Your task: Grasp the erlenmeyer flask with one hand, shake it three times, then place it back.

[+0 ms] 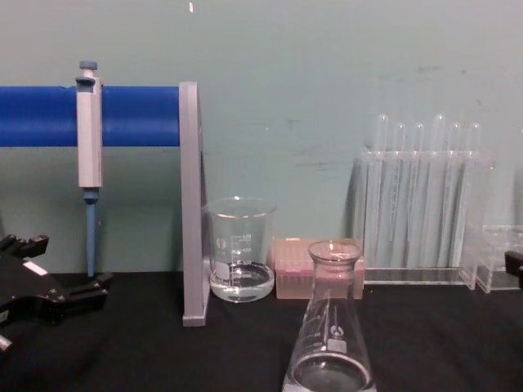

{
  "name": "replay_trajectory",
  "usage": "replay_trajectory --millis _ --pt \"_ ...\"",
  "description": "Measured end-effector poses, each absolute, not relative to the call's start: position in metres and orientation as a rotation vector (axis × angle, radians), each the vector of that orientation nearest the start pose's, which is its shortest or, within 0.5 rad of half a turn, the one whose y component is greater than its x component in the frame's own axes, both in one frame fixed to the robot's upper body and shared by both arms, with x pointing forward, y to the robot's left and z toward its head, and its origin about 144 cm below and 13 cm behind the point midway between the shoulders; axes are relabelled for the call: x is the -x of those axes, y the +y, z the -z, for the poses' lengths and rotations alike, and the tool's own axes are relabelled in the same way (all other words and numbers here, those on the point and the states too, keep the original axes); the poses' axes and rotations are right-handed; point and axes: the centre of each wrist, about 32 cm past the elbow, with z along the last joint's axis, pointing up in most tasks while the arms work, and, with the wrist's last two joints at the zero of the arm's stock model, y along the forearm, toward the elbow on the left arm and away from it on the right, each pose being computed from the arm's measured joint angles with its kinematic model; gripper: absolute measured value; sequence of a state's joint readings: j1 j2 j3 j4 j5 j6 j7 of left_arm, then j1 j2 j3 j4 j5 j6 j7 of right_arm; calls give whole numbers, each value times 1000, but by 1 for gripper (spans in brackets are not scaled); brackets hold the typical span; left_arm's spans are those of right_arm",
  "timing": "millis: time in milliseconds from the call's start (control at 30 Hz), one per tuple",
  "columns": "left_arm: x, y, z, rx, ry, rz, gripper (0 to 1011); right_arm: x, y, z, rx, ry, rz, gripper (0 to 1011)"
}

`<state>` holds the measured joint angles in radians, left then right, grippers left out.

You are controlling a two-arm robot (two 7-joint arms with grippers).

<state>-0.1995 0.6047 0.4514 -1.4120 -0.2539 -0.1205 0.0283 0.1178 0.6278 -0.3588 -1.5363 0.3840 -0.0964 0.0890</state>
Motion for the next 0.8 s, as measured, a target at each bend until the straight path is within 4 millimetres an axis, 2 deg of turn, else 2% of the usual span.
replay_trajectory --millis 367,800 --pt "-489 310 -1140 -304 -285 -1248 1001 -451 -317 -1175 134 -129 1015 1000" --pt "-489 310 -1140 -304 -285 -1248 1001 -436 -298 -1174 122 -79 856 1000"
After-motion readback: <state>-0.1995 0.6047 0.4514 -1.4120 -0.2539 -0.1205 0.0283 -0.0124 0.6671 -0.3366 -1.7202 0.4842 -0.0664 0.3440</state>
